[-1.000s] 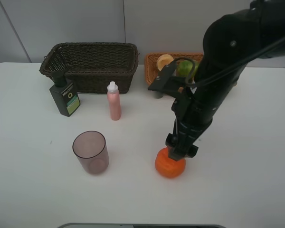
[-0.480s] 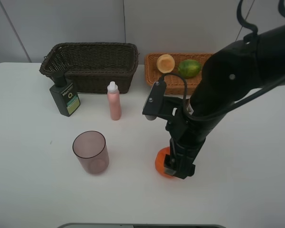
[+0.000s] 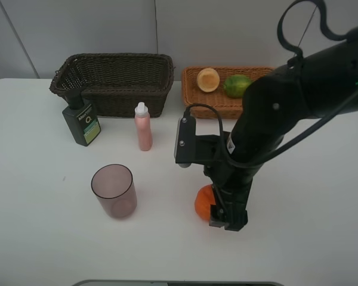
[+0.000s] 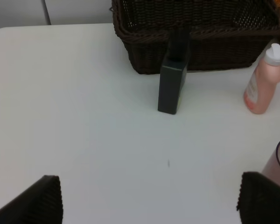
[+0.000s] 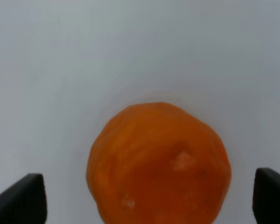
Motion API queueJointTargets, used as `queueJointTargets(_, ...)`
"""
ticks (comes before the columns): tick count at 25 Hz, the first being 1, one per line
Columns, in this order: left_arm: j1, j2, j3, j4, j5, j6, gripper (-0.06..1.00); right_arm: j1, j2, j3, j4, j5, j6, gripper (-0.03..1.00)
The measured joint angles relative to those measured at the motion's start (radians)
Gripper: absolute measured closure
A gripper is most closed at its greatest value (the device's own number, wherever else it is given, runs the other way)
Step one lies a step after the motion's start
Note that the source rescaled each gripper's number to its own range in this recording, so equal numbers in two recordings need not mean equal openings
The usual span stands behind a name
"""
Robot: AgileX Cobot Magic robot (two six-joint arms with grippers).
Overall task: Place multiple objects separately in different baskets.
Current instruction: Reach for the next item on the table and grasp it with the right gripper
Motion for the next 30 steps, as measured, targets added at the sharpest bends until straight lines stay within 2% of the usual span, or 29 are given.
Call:
queueJointTargets(18, 0.0, 0.0, 0.0, 0.0, 0.0, 0.0, -0.01, 0.0, 0.086, 0.0, -0.028, -0.081, -0.004, 0.03)
queueJointTargets(30, 0.0, 0.0, 0.0, 0.0, 0.0, 0.0, -0.01, 0.0, 0.087, 0.0, -0.028, -0.085, -0.004, 0.03)
